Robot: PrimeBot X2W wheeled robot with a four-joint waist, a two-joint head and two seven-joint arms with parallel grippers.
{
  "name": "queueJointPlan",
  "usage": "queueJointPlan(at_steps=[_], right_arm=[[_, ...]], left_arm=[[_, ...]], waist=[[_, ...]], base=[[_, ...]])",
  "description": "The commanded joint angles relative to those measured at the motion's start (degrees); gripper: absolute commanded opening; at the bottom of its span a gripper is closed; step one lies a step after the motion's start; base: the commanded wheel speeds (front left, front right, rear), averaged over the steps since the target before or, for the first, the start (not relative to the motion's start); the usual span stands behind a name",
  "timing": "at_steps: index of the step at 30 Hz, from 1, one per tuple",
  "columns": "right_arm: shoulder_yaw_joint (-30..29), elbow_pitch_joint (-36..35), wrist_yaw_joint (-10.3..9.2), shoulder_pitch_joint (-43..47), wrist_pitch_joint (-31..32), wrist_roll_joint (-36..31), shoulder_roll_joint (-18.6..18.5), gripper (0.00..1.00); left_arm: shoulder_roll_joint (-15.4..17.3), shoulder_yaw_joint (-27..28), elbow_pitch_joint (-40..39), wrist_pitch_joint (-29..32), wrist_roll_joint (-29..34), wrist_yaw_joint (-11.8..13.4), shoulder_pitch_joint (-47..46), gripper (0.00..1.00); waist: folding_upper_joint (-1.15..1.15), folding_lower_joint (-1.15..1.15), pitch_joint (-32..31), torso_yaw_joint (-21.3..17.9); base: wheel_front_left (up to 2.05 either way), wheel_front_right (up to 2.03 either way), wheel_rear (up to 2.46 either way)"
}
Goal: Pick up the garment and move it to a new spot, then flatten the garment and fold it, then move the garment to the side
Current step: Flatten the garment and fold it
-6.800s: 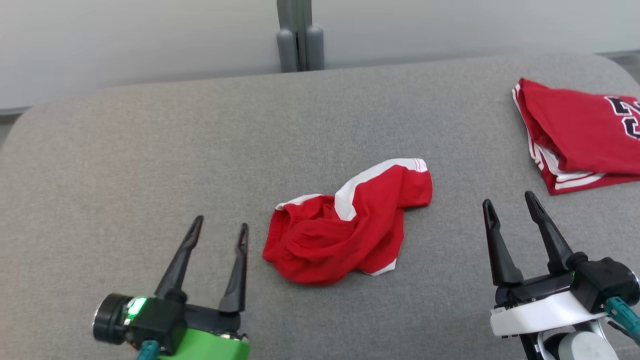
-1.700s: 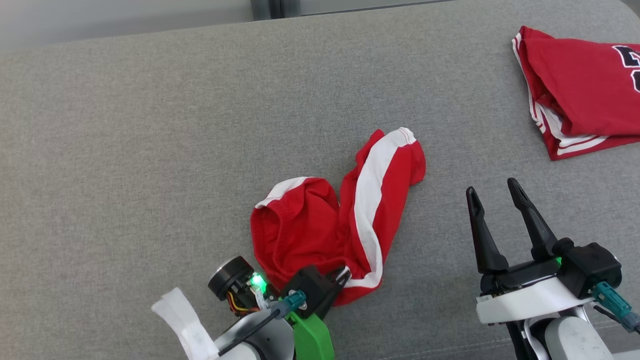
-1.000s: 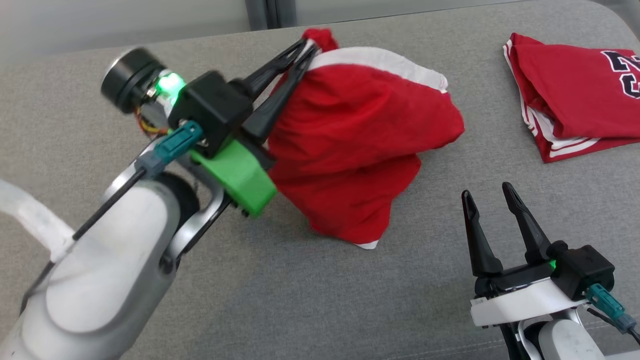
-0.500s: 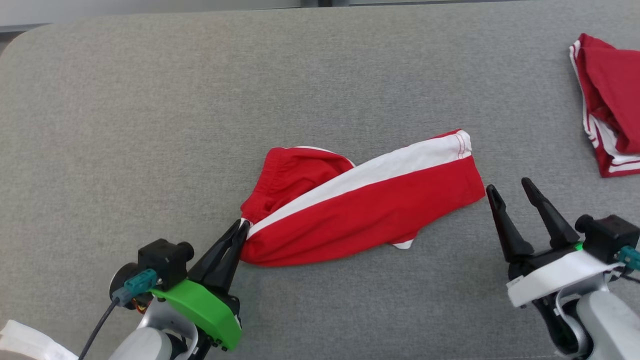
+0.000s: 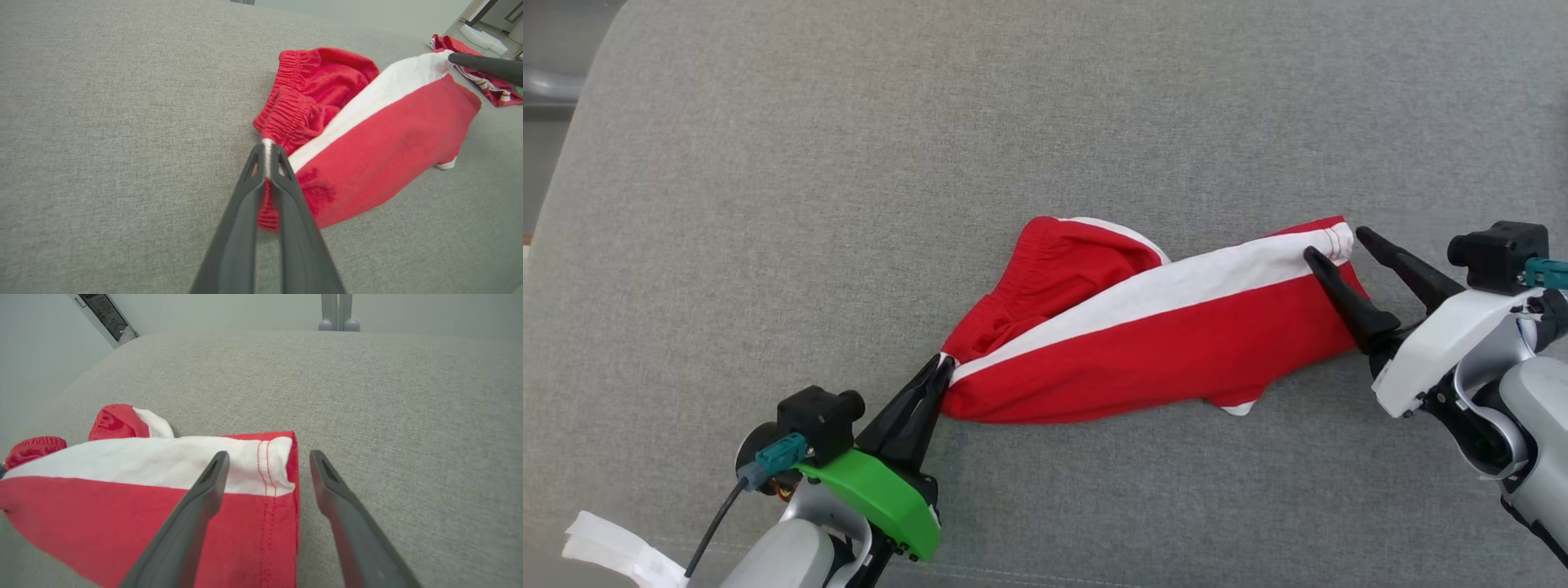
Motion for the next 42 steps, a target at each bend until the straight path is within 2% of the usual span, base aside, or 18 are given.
queueJointPlan(at_steps=[1,2,3,4,8,12,18,23,25,28,30,33,37,39,42], right_arm=[[0.66,0.48,-0.01,-0.99,-1.03,0.65,-0.22,0.86],[1.41,0.81,-0.01,-1.25,-1.44,1.04,-0.34,0.44],[1.98,1.05,-0.01,-1.45,-1.89,1.20,-0.53,0.14],[2.81,1.30,-0.01,-1.72,-2.05,1.58,-0.83,0.00],[4.01,1.47,-0.01,-2.35,-4.37,2.36,-2.32,0.00],[2.52,-0.42,-0.02,-2.39,-7.58,3.71,-4.80,0.00],[-5.49,-7.64,-0.03,-4.83,-10.52,8.29,-10.02,0.00],[-12.36,-12.07,-0.04,-13.28,-8.86,8.88,-13.89,0.00],[-14.63,-12.37,-0.04,-18.27,-7.94,7.63,-14.31,0.00],[-17.07,-11.05,-0.03,-27.05,-6.67,5.02,-13.17,0.00],[-18.08,-9.67,-0.02,-32.81,-6.55,3.18,-12.22,0.00],[-20.04,-7.28,-0.02,-40.84,-7.97,0.09,-11.19,0.00],[-21.28,-6.43,-0.02,-45.77,-9.57,-1.73,-9.76,0.00],[-20.69,-7.60,-0.02,-44.70,-9.78,-1.89,-9.96,0.00],[-19.63,-10.21,-0.02,-39.21,-9.46,-1.71,-10.74,0.00]], left_arm=[[-0.19,-0.08,0.42,-0.46,0.19,-0.30,-1.03,0.00],[-0.36,-0.19,0.77,-0.78,0.20,-0.31,-1.21,0.00],[-0.44,-0.22,1.00,-0.79,0.21,-0.34,-1.37,0.00],[-0.51,-0.26,1.26,-1.07,0.20,-0.43,-1.58,0.00],[-0.36,-0.07,1.49,-1.86,0.45,-0.46,-2.37,0.00],[-0.04,1.09,-0.93,-3.54,-0.04,-0.83,-3.96,0.00],[-0.24,4.75,-9.47,-2.24,-5.35,-1.98,-11.04,0.00],[-0.85,5.84,-13.85,5.96,-9.57,-2.75,-25.98,0.00],[-1.28,5.48,-12.88,9.30,-9.24,-2.92,-33.70,0.00],[-4.18,5.97,-8.52,11.17,-8.97,-2.95,-46.05,0.00],[-6.22,6.30,-5.01,9.75,-7.61,-3.02,-53.84,0.00],[-9.39,7.09,0.58,4.02,-5.20,-3.22,-63.99,0.00],[-11.04,6.57,6.16,-3.84,-4.42,-3.36,-69.70,0.00],[-10.04,4.18,6.16,-5.32,-5.73,-3.42,-69.01,0.00],[-6.48,0.41,4.93,-6.71,-8.14,-3.37,-63.64,0.00]], waist=[[0.00,0.00,0.89,0.97],[0.00,0.00,1.02,1.10],[0.00,0.00,1.11,1.18],[0.00,0.00,1.20,1.26],[0.00,0.00,1.20,1.13],[0.00,0.00,0.92,0.12],[0.00,0.00,1.37,-3.23],[0.00,0.00,4.21,-7.69],[0.00,0.00,6.21,-9.41],[0.00,0.00,9.56,-11.87],[0.00,0.00,11.42,-13.34],[0.00,0.00,13.87,-15.04],[0.00,0.00,15.11,-16.42],[0.00,0.00,15.39,-16.79],[0.00,0.00,15.93,-16.66]], base=[[0.00,0.00,0.00],[0.00,0.00,0.00],[0.00,0.00,0.00],[0.00,0.00,0.00],[0.00,0.00,0.00],[0.00,0.00,0.00],[0.00,0.00,0.00],[0.00,0.00,0.00],[0.00,0.00,0.00],[0.00,0.00,0.00],[0.00,0.00,0.00],[0.00,0.00,0.00],[0.00,0.00,0.00],[0.00,0.00,0.00],[0.00,0.00,0.00]])
